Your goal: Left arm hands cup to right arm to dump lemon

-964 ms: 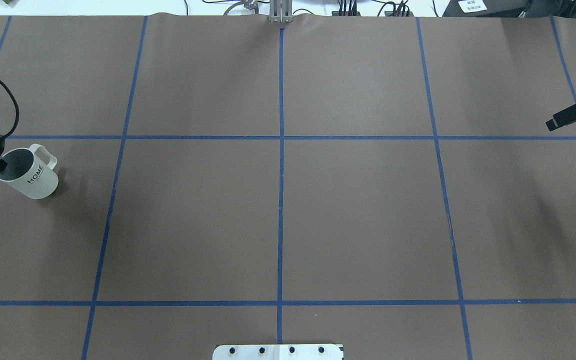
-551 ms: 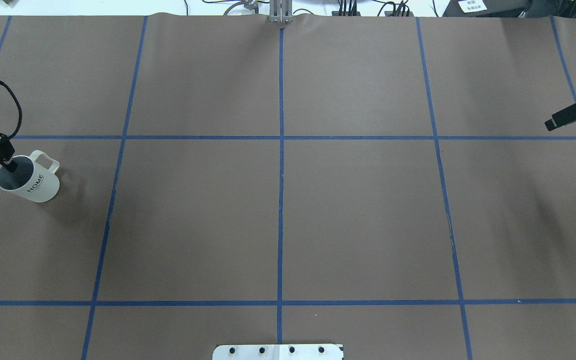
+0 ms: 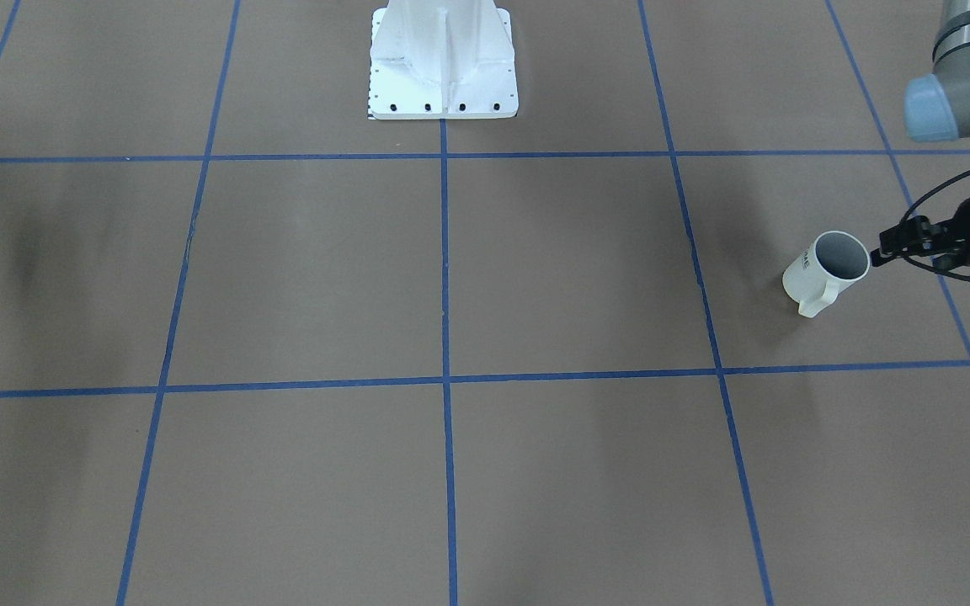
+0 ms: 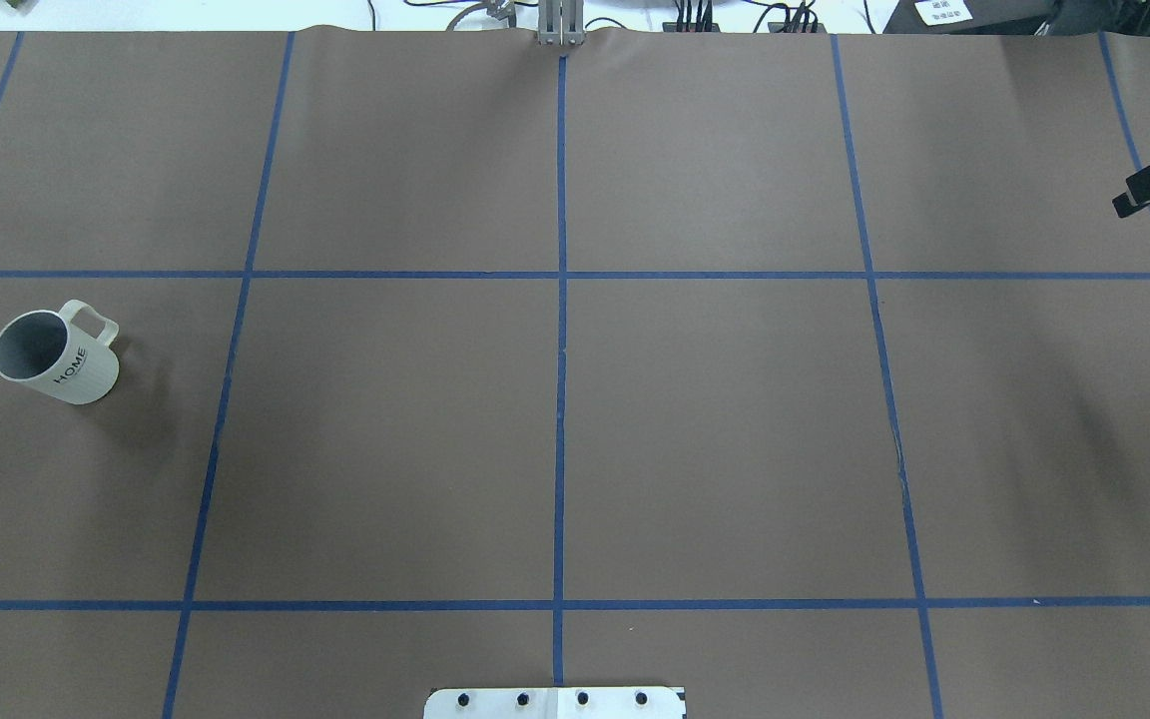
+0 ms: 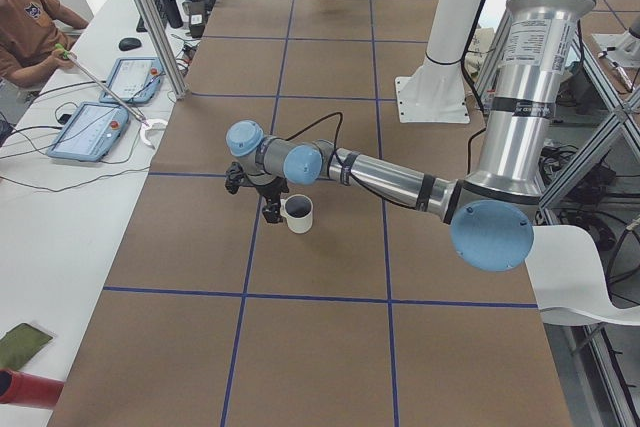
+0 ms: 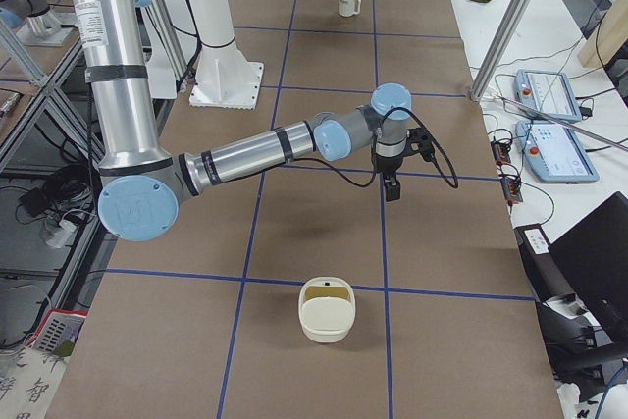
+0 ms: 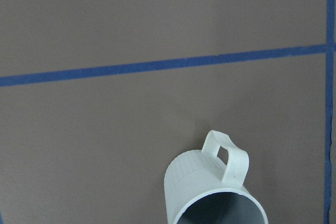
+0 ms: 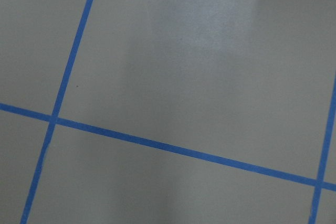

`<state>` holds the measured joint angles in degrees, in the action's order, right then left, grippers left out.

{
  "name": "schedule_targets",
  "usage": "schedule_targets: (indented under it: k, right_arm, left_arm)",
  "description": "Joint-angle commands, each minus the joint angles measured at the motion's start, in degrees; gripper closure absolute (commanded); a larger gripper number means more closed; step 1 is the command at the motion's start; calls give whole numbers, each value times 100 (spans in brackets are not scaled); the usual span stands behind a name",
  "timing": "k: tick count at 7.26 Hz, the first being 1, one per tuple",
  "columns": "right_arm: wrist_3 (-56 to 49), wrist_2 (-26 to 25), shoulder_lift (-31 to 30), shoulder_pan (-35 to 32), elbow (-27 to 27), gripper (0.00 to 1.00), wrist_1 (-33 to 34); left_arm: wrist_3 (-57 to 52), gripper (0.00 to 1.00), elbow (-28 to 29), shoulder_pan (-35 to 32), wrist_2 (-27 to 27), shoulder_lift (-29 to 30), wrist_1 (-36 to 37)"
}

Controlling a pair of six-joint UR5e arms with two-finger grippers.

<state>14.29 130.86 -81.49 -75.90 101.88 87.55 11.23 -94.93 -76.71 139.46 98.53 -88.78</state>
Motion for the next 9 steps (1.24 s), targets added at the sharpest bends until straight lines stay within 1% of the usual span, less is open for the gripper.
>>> schedule_targets:
  k: [1, 2, 3, 4, 5, 6, 8, 9]
  right_arm:
    - [-450, 9, 63, -336, 209, 0, 664]
    - [-801, 27, -24, -546, 227, 0, 797]
    - [-892, 18, -329, -662, 288, 0, 868]
    - [-901, 18, -671, -793, 471, 0, 851]
    - [-901, 27, -892, -942, 525, 0, 860]
    - [-893, 36, -1069, -944, 578, 0, 877]
    - [-806, 123, -1018, -944, 526, 0, 834]
    - [-796, 97, -783, -944, 491, 0, 886]
  left_arm:
    - [-759, 0, 499, -834, -7, 52, 18]
    - [-1337, 0, 815, -1107, -7, 87, 18]
    - [-1525, 0, 949, -1292, -33, 88, -8]
    - [-1414, 0, 968, -1312, -321, 70, 1]
    - [-995, 0, 872, -1329, -715, 87, -25]
    - [-869, 0, 784, -1338, -806, 79, 1]
    - [-859, 0, 800, -1312, -798, 61, -52]
    - [-877, 0, 635, -1329, -763, 61, -34]
